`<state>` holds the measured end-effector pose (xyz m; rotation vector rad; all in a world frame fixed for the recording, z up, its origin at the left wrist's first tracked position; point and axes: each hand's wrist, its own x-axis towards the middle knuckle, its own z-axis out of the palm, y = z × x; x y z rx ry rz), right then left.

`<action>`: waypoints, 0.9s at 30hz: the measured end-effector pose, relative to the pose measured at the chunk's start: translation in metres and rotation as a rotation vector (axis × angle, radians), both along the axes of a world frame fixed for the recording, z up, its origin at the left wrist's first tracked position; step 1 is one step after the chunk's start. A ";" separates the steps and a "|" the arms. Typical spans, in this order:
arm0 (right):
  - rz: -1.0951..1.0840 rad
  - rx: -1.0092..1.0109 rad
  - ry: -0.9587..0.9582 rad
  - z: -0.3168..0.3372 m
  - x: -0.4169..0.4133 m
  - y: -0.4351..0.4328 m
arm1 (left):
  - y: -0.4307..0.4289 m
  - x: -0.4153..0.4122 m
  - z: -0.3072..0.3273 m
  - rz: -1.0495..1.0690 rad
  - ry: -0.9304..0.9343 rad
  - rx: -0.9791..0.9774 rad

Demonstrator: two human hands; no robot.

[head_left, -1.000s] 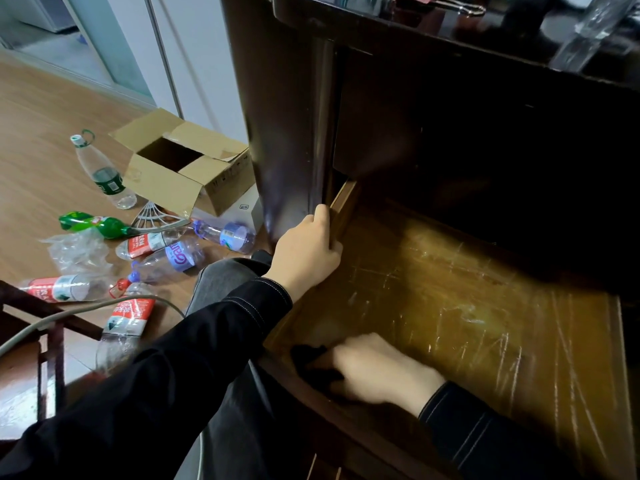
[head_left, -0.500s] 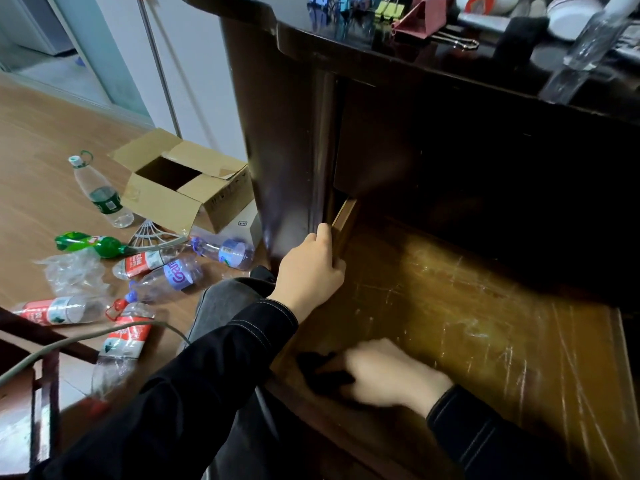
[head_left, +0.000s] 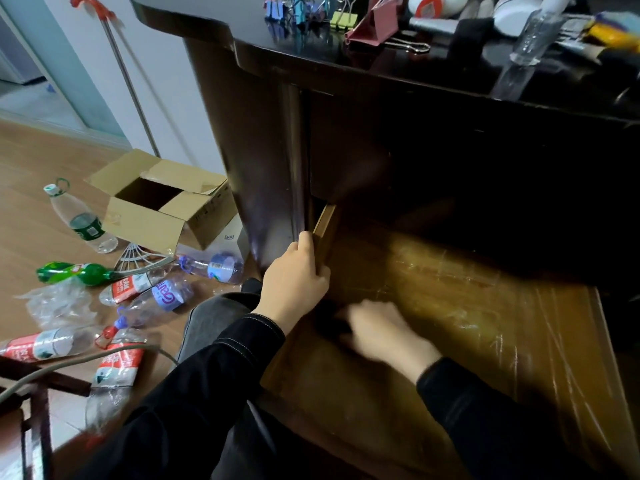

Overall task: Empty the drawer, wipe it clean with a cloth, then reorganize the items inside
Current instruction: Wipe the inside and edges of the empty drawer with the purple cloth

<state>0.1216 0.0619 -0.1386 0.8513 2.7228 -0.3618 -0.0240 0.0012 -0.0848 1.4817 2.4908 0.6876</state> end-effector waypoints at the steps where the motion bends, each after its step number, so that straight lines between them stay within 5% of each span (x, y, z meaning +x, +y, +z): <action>1: -0.075 0.046 0.016 0.005 -0.003 0.013 | 0.000 0.000 0.000 -0.003 -0.002 0.004; 4: -0.139 0.087 0.040 0.018 -0.007 0.026 | 0.001 -0.001 -0.002 -0.007 -0.002 0.017; 11: 0.197 -0.063 -0.009 0.014 0.008 -0.040 | 0.002 -0.001 -0.006 0.000 0.028 0.033; 17: -0.164 0.117 0.045 0.025 -0.007 0.026 | 0.001 -0.003 -0.006 -0.012 0.001 0.028; 24: 0.065 -0.036 0.003 0.006 0.001 -0.037 | 0.002 -0.002 -0.010 0.000 0.039 0.041; 27: -0.063 0.029 0.024 0.005 -0.005 -0.010 | 0.002 -0.003 -0.011 0.004 0.046 0.055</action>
